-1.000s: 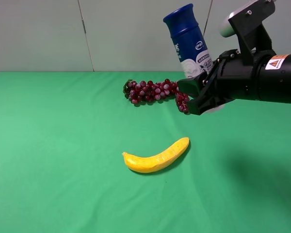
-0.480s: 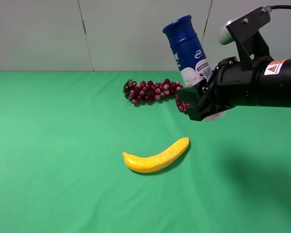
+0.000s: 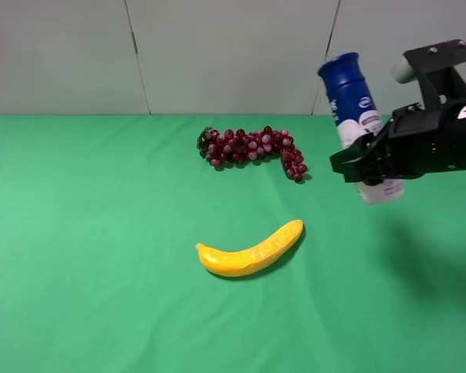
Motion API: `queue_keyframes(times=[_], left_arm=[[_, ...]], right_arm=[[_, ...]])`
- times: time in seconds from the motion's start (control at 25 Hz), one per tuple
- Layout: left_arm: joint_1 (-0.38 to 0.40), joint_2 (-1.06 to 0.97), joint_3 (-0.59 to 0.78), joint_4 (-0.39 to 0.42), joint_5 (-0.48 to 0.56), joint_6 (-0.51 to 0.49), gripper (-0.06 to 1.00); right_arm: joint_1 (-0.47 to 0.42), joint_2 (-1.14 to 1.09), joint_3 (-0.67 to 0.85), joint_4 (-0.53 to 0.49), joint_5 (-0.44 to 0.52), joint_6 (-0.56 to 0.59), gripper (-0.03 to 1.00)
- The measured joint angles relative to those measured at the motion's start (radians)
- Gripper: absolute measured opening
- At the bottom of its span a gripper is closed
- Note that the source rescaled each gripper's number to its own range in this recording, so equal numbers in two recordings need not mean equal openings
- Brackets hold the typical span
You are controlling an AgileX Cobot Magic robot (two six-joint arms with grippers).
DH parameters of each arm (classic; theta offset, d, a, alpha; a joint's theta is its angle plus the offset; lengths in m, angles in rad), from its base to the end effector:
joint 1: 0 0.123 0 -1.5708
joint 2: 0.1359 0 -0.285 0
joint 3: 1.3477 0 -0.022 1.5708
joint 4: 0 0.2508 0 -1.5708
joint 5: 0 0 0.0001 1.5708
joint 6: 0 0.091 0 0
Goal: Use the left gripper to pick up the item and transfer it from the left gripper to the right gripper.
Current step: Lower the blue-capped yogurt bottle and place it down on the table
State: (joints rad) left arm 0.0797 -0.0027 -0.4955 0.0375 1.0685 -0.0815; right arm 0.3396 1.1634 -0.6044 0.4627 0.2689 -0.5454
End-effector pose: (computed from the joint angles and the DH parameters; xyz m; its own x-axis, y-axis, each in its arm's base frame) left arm -0.0053 0.0026 0.2754 -0.4550 -0.0999 -0.8849 -0.1377 0.9896 -0.0409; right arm 0.2087 0.0852 0.2440 -0.5740 -0.3049 -0.7600 -0.4732 0.8809 0.0039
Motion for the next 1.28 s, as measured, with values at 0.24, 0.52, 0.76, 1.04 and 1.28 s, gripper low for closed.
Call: queue_keyframes(times=[0.24,0.52,0.76,1.04,1.28], left_arm=[[0.005,0.0,0.0,0.0,0.0,0.0,0.85],[0.005,0.0,0.0,-0.001,0.0,0.0,0.85],[0.005,0.0,0.0,-0.001,0.0,0.0,0.85],[0.005,0.0,0.0,-0.001,0.0,0.0,0.85],[0.005,0.0,0.0,-0.001,0.0,0.0,0.85]], right_arm=[[-0.114,0.036,0.0,-0.001,0.055,0.018,0.04],[-0.126,0.195,0.0,-0.001,0.098,0.027,0.04],[-0.126,0.33,-0.012,-0.004,0.117,0.044,0.04],[-0.126,0.441,-0.094,-0.035,0.125,0.045,0.04],[-0.127,0.509,-0.101,-0.069,0.166,0.062,0.04]])
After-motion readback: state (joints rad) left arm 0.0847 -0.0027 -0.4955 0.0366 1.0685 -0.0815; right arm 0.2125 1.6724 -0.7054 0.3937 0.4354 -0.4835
